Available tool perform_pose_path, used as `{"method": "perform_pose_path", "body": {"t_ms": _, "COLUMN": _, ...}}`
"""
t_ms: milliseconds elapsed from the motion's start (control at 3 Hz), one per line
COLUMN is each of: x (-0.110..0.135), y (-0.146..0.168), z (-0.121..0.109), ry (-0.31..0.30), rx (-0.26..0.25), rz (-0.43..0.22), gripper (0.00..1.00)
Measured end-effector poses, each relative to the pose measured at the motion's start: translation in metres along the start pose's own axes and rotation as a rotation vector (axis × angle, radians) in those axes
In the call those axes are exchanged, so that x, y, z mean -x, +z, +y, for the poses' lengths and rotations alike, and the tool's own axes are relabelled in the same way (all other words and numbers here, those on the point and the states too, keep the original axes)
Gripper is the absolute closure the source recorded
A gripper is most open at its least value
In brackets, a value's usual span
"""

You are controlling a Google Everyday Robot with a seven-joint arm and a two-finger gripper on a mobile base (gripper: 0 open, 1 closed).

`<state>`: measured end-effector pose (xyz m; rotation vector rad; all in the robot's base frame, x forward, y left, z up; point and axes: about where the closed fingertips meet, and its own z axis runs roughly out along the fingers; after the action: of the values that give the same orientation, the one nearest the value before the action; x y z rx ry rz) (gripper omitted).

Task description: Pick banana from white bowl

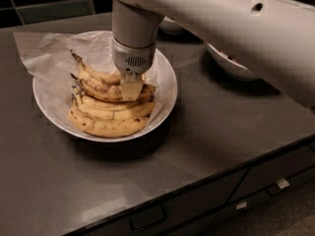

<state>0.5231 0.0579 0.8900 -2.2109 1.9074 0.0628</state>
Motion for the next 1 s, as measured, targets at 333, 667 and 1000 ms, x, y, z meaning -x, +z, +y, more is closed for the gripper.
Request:
{"method": "perform_pose_path", "body": {"t_ms": 333, "x": 0.001, "y": -0.006, "z": 0.0, "ry": -0.004, "rx": -0.019, "rz": -0.021, "gripper": 1.0}}
{"method": "perform_pose_path", "body": {"t_ms": 667, "x": 0.002, "y": -0.023, "z": 0.002, "ry": -0.018, "rx": -0.069, "rz": -0.082, "gripper": 1.0}}
{"method": "perform_pose_path", "body": {"t_ms": 1000, "x": 0.002, "y": -0.041, "z": 0.004, "ry": -0.039, "rx": -0.123, "rz": -0.154, "gripper": 1.0}}
